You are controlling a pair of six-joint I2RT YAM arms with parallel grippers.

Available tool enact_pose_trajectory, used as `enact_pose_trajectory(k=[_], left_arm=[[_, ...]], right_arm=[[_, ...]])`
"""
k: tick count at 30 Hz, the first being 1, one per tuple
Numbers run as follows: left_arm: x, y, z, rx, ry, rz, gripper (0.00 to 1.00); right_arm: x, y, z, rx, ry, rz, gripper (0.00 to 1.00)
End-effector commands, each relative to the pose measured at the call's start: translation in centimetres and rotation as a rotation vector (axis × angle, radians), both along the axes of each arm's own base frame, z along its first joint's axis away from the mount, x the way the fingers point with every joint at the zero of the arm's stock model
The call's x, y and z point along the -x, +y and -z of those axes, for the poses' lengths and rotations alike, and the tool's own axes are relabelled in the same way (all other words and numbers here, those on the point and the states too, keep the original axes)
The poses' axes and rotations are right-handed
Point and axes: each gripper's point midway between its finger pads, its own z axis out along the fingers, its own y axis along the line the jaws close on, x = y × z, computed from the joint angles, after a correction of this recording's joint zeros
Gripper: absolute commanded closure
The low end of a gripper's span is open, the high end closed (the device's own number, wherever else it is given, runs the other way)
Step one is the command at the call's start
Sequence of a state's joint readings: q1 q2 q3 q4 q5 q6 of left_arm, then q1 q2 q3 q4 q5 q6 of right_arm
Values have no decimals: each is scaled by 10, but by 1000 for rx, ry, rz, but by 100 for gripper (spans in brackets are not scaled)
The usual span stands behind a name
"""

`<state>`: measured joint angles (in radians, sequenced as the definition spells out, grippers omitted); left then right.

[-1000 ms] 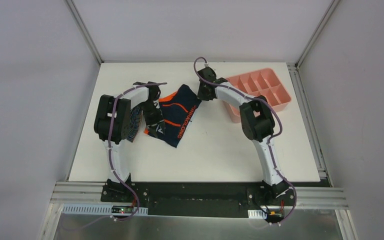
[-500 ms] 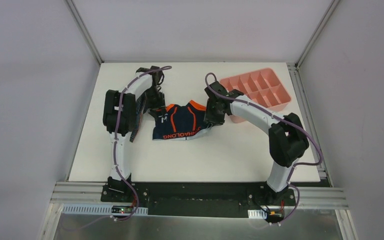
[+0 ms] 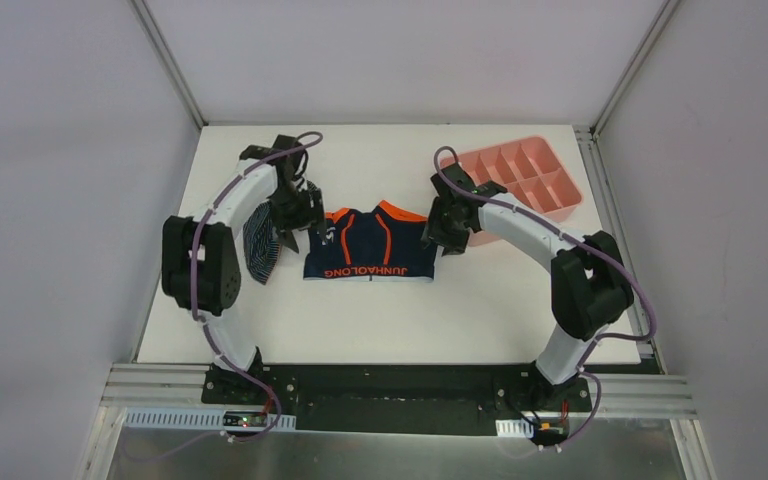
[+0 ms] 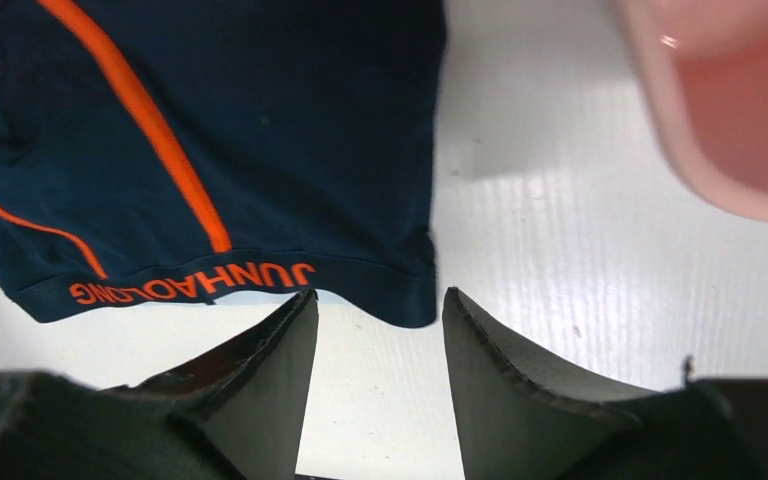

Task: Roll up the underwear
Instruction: Flatten out the underwear at the center of the board.

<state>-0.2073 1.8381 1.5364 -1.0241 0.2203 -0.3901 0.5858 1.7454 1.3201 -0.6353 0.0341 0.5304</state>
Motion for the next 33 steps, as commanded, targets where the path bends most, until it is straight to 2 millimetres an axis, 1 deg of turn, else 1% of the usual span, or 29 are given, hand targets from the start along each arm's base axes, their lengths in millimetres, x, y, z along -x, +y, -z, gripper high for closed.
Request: enact_pose_trajectory(k=[1,4,7,9,12,14,16,18,22,26,29,33], left_arm=[[31,-1,16,42,15,-125,35],[35,9,26,14,-88,-187,37],[34,21,29,-34,-168,-215,43],[35,23,30,-34,-158,-197,43],[43,21,46,-11,-99,-223,45],[44,18,54,8,-101,-229,48],[43,23,59,-11,-117,-258,51],[39,29,60,-29,-141,-288,52],[35,31,62,-13,-146,-316,57],[37,35,62,-30,-153,-326,59],[39,38,63,-45,-159,-333,64],[44,34,68,-21,-127,-315,65]], right_arm=[[4,-5,-10,-96,-2,50,48],[4,-5,-10,-102,-6,35,48],[5,-4,-10,-109,-8,30,49],[5,-4,-10,-109,-9,27,49],[6,-4,-9,-109,-4,24,49],[6,-4,-9,-109,-5,20,49],[6,-4,-10,-107,-8,18,49],[7,-5,-10,-103,-6,16,49],[6,-5,-9,-102,-3,16,49],[5,-4,-9,-100,0,15,50],[3,-3,-8,-102,2,17,49],[2,-2,-6,-99,7,18,50]])
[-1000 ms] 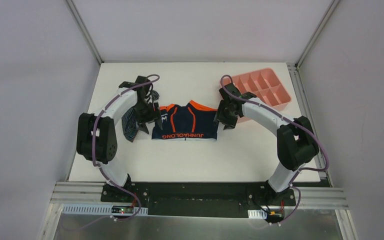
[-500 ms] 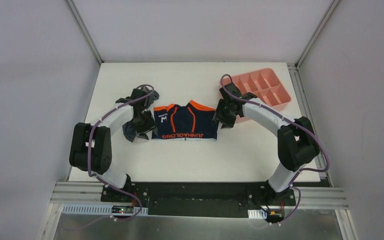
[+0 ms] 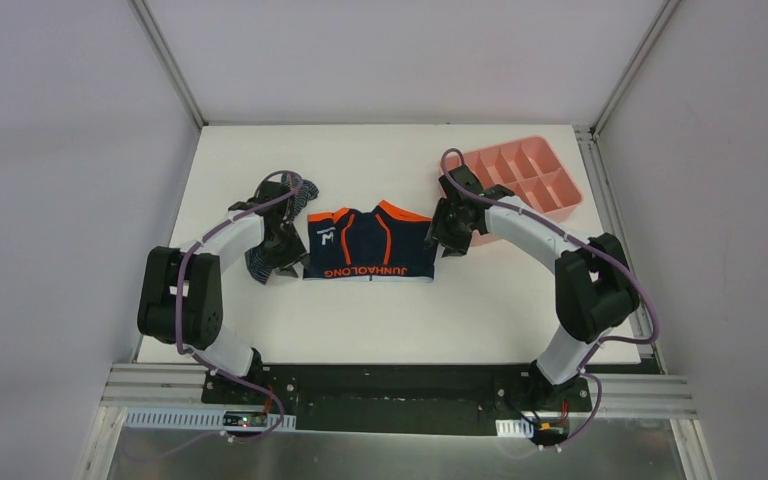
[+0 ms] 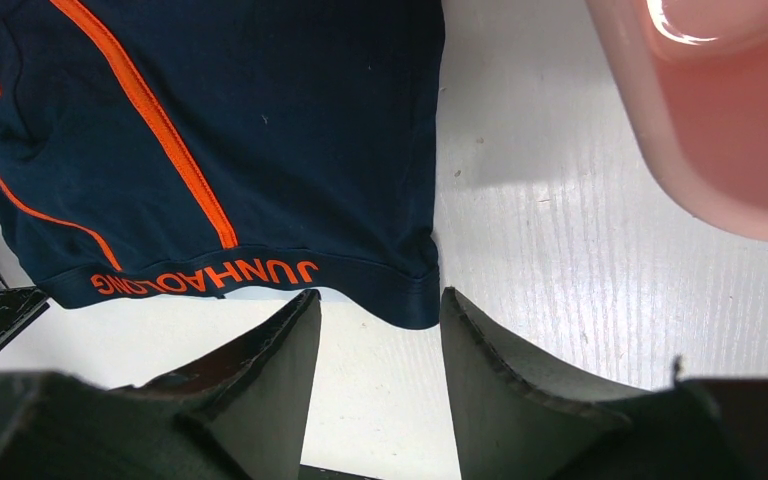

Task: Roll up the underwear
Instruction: Flatten out the underwear at the center of the board.

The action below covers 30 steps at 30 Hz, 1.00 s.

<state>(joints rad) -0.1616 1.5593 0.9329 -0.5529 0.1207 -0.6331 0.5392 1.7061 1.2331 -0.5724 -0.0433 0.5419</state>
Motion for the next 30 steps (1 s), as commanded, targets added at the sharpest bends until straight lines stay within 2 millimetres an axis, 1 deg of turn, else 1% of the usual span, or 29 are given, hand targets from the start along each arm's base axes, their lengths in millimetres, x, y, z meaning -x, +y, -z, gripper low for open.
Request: enact_pose_trajectory(k=[1,5,9,13,15,16,19,23,25,27,30], left_arm=[[4,1,1,12,9,-10,65],[8,3,13,-1,49,-6,66],[9,6,19,-16,57,1,69],[12,5,27,-15,80,10,70],[11,4,30,-11,84,9,75],[10,3,31,-7,84,9,79],[5,-3,29,27,83,14,100],[2,-11,22,69,70,13,100],[2,-13,19,84,64,10,100],[3,-15,17,96,66,10,100],[6,-16,18,103,76,10,100]], right_arm=[[-3,6,-12,-27,-19,-8,50],[-4,7,-11,-27,-12,-8,50],[-4,6,-8,-23,-6,-2,50],[-1,2,-3,-6,0,8,50],[2,-2,1,2,2,16,50],[4,-3,4,4,4,17,50],[9,-5,10,-13,3,25,50],[17,-10,27,-51,32,74,50],[22,-9,33,-89,56,89,51],[24,-6,35,-114,64,93,51],[26,-6,39,-135,85,108,52]])
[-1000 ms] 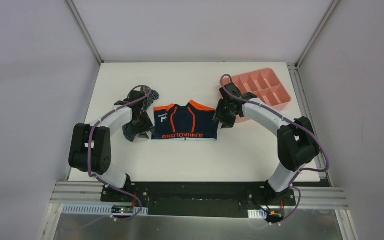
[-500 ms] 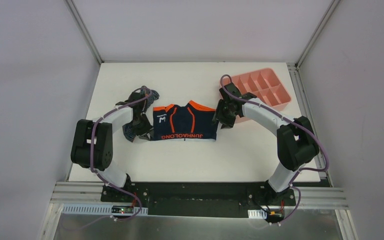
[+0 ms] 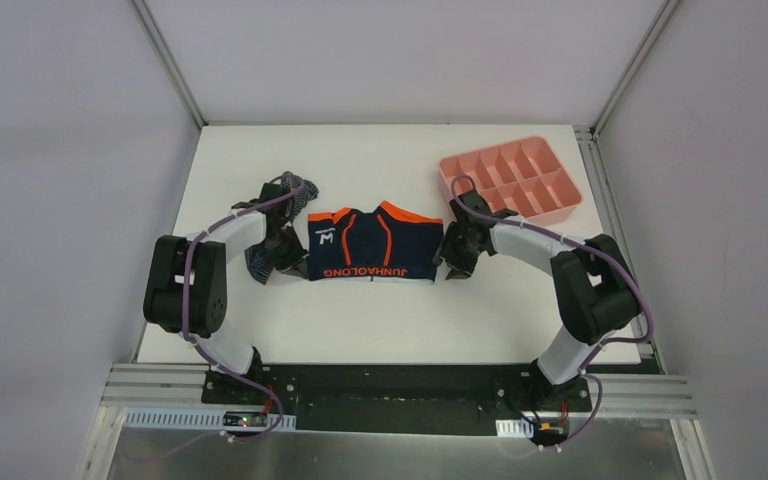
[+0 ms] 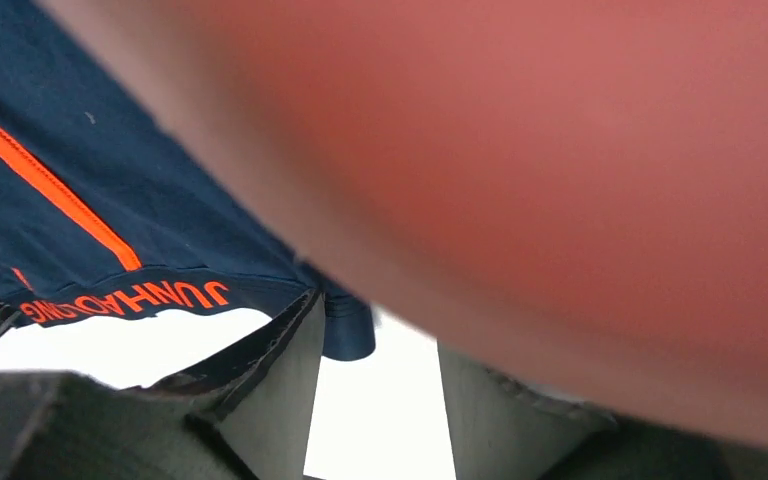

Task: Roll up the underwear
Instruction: Move the storage box to the center of the board.

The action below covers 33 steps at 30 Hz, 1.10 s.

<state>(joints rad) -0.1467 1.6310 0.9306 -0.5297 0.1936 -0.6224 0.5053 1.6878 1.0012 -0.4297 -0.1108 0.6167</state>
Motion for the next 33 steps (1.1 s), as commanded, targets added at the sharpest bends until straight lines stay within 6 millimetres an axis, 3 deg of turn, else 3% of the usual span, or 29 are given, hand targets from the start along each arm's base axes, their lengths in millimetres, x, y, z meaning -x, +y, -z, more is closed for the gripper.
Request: enact_pose_trajectory(k=[1,18,21,27,33], left_arm=[[4,-8,2,44,19,-2,100],[20,-5,3,33,49,-16,100],[21,-5,2,36,47,-17,100],[17,-11,-3,65,38,-8,100],[12,-13,-9,75,22,-2,100]], right_arm=[[-5,11,-10,-101,-20,39,53],[13,8,1,-166,32,103,63],[9,-2,3,-110,-2,108,56],[-37,-28,-16,61,-136,42,54],[-87,-73,-22,247,-192,62,53]])
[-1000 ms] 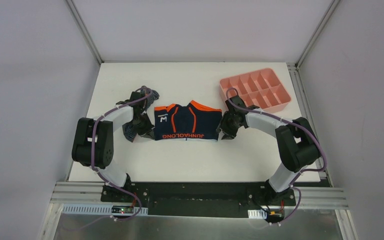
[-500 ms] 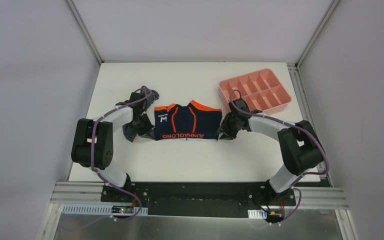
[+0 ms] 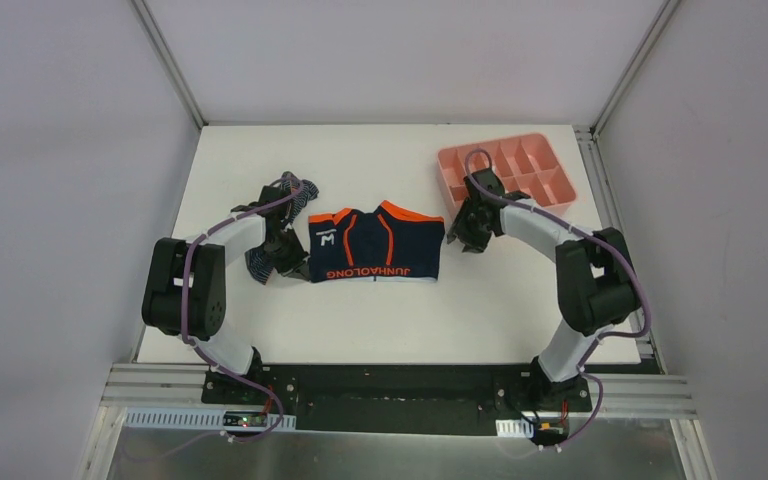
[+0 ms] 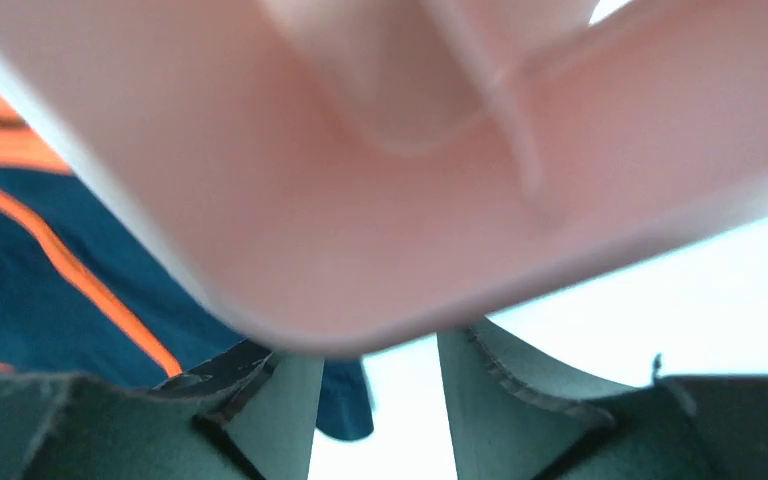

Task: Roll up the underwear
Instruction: Move the storage box to the center of the board.

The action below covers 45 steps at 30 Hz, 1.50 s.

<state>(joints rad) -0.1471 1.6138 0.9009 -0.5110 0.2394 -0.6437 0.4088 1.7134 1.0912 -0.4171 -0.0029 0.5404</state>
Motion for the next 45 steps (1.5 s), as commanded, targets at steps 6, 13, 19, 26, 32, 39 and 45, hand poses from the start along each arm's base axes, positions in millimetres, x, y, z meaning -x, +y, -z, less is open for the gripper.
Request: enact_pose_trajectory(k=[6,13,19,26,32,39,45], left_arm=[[6,-6,-11,34,10,14,100],[8,-8,-9,46,23,9,100],[11,-9,-8,55,30,15,100],[12,-10,-10,56,24,8,100],[10,-9,-12,54,17,10,100],[12,-8,-9,44,26,-4,100],[11,-9,-9,51,29,-2,100]], right_arm=[[-70,-42,-20,150,-106,-16,53],[-86,-46,-19,152,-173,14,51],[-126,-48,-33,123,-231,59,51],[-98,-20,-63,63,-298,-9,39],[-24,0,-77,-29,-277,-6,34],[36,20,-33,-239,-115,94,43],[49,35,-3,-333,-26,152,51]])
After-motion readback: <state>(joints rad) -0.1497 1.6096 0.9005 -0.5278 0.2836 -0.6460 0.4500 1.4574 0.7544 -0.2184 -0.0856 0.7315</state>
